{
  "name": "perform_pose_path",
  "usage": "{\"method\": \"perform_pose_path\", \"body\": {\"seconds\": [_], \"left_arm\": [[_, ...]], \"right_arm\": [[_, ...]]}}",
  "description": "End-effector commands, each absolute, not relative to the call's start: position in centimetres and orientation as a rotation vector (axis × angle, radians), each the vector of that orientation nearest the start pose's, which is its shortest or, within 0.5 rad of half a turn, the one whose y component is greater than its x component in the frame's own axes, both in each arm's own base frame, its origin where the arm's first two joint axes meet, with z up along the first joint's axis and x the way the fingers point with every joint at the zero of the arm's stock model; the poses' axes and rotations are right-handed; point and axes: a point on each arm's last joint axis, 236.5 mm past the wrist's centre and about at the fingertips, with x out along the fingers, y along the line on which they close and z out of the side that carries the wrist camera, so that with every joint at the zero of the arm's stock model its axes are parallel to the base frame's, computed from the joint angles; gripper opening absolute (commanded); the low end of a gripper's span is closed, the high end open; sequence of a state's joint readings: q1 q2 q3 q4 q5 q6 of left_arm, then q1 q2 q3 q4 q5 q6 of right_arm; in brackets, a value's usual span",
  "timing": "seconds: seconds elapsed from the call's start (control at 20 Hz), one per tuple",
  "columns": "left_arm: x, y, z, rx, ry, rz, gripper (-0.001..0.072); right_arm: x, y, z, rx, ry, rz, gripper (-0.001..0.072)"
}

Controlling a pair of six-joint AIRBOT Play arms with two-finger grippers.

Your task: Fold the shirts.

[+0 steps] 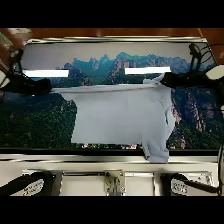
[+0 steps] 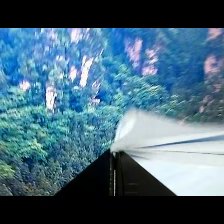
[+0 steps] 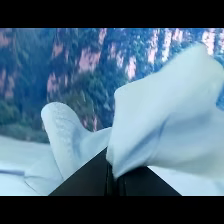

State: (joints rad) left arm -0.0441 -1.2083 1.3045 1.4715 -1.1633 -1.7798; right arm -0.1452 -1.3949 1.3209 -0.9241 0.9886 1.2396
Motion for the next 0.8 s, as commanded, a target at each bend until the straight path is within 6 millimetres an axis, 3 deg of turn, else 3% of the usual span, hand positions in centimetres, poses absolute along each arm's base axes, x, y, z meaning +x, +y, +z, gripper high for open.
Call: {"method": "perform_pose_path", "body": {"seconds": [0.0, 0.15, 0.25, 0.3, 0.35, 0.4, 0.45, 0.5, 0.6, 0.7, 0.75], "left_arm": [[42.9, -6.1, 2.4, -0.412, 1.209, -0.008, 0.0036], [43.4, -8.4, -1.5, -0.468, 1.293, -0.036, 0.0036], [43.2, -9.9, -3.1, -0.515, 1.341, -0.056, 0.0056], [43.2, -10.4, -3.1, -0.546, 1.348, -0.067, 0.0213], [43.1, -10.3, -2.8, -0.563, 1.357, -0.069, 0.0485], [42.8, -9.6, -2.1, -0.549, 1.381, -0.081, 0.0632], [42.1, -8.5, -0.9, -0.499, 1.416, -0.122, 0.0646], [41.0, -6.9, 0.2, -0.448, 1.463, -0.153, 0.0646], [37.7, -3.3, 2.0, -0.382, 1.571, -0.174, 0.0595], [34.7, -1.4, 2.4, -0.400, 1.621, -0.177, 0.0544], [33.2, -0.9, 1.6, -0.425, 1.633, -0.159, 0.0547]], "right_arm": [[52.7, 6.7, 2.8, 0.699, 0.878, 0.302, 0.0057], [52.0, 8.9, -1.1, 0.686, 0.979, 0.331, 0.0057], [51.5, 10.5, -1.8, 0.678, 1.009, 0.358, 0.0093], [51.6, 11.0, -1.3, 0.691, 1.000, 0.370, 0.0285], [51.5, 11.2, -0.2, 0.702, 0.992, 0.390, 0.0565], [51.2, 11.0, 1.4, 0.686, 0.990, 0.429, 0.0654], [50.6, 10.2, 3.7, 0.646, 0.984, 0.478, 0.0654], [49.6, 8.5, 5.6, 0.588, 0.989, 0.494, 0.0654], [46.5, 1.8, 7.6, 0.430, 1.061, 0.384, 0.0652], [40.9, -6.3, 7.1, 0.364, 1.212, 0.159, 0.0620], [38.2, -8.3, 6.5, 0.383, 1.271, 0.108, 0.0597]]}}
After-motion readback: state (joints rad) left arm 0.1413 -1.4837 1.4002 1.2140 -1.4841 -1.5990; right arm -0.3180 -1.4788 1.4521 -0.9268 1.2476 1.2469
